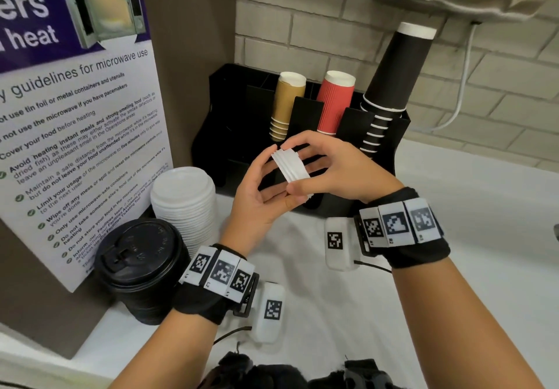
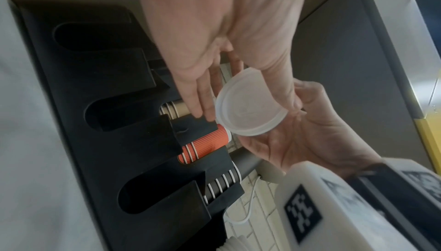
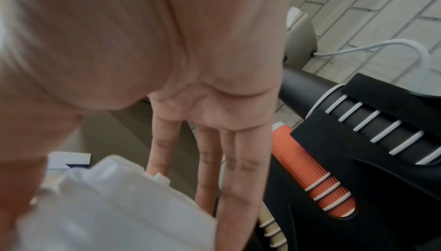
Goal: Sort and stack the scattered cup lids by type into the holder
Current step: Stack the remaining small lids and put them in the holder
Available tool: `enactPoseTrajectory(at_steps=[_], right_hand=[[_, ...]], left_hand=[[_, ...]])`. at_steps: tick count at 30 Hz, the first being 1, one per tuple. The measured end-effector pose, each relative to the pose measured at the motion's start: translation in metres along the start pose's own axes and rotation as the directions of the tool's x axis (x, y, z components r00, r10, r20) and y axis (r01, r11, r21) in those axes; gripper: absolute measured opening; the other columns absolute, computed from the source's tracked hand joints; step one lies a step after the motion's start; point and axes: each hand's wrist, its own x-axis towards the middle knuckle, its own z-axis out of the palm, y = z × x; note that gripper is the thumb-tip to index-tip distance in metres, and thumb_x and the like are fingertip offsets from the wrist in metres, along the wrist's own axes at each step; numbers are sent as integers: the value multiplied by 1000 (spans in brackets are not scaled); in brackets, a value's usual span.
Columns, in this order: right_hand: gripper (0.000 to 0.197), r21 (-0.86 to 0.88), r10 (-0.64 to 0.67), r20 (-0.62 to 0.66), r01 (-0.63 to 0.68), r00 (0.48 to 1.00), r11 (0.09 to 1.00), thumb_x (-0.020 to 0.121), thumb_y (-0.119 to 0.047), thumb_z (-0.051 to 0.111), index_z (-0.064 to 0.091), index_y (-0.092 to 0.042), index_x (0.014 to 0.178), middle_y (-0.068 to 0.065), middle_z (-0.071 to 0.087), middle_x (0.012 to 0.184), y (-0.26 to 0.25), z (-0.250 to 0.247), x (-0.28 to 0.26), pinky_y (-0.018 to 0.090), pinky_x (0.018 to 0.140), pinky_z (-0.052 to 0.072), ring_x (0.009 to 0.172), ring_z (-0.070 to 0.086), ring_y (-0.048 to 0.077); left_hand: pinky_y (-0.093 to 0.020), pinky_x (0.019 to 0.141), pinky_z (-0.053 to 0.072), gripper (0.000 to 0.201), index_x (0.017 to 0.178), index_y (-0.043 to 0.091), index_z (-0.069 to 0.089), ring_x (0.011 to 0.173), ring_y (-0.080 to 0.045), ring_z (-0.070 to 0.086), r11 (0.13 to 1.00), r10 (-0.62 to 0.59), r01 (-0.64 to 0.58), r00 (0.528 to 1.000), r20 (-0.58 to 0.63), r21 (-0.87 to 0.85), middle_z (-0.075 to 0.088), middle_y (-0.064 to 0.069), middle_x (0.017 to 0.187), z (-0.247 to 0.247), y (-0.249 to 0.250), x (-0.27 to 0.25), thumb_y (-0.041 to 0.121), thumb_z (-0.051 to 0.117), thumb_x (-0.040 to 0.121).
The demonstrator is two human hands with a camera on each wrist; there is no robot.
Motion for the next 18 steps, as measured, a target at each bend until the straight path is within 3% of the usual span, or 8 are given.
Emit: enactPoseTrajectory(at_steps=[3, 6, 8, 11, 16, 18], right_hand=[[56, -27, -1, -33, 0, 999, 1000, 70, -18, 84, 58, -24, 118, -7, 63, 108, -1, -5, 12, 23, 85, 54, 96, 62, 1], [60, -91, -29, -175, 13, 984, 996, 65, -16, 86, 52, -19, 115, -14, 57, 98, 2, -12, 37, 15, 75, 52, 80, 58, -8], [63, -212, -20, -206, -25, 978, 977, 64, -19, 86, 48, -13, 114, -8, 57, 98, 8, -10, 59, 25, 78, 53, 86, 59, 1], [64, -472, 55, -114, -103, 992, 876, 64, -23, 84, 46, -12, 115, 6, 57, 108, 19, 4, 91, 37, 77, 50, 97, 57, 24], [72, -786, 125, 29, -54, 992, 616, 63, -22, 83, 41, -5, 119, 15, 56, 110, 40, 40, 122, 38, 69, 48, 95, 57, 33], [72, -820, 135, 47, -39, 990, 571, 62, -23, 83, 41, -4, 117, 15, 56, 107, 49, 51, 128, 35, 63, 44, 94, 59, 33]], left_hand=[[-23, 80, 55, 91, 142, 34, 32, 101, -10, 68, 989, -129, 135, 988, -90, 65, 56, 5, 129, -2, -3, 2, 28, 83, 67], [-22, 71, 52, 41, 117, 26, 54, 84, -11, 66, 917, -282, 306, 951, -127, 257, 63, -1, 113, -10, -9, 3, 25, 75, 83], [-20, 66, 49, 18, 102, 23, 60, 75, -11, 65, 872, -355, 360, 932, -80, 333, 65, -1, 102, -14, -16, 2, 24, 70, 87], [-17, 63, 47, 15, 95, 23, 62, 71, -9, 65, 819, -459, 417, 889, 13, 395, 63, 5, 91, -13, -21, 1, 30, 71, 86], [-11, 55, 42, 18, 94, 28, 59, 71, -5, 63, 762, -532, 449, 845, 55, 467, 63, 5, 93, -10, -23, 1, 38, 71, 84], [-12, 56, 41, 18, 93, 29, 59, 72, -5, 62, 758, -535, 455, 844, 46, 468, 62, 5, 93, -11, -23, 0, 38, 72, 84]])
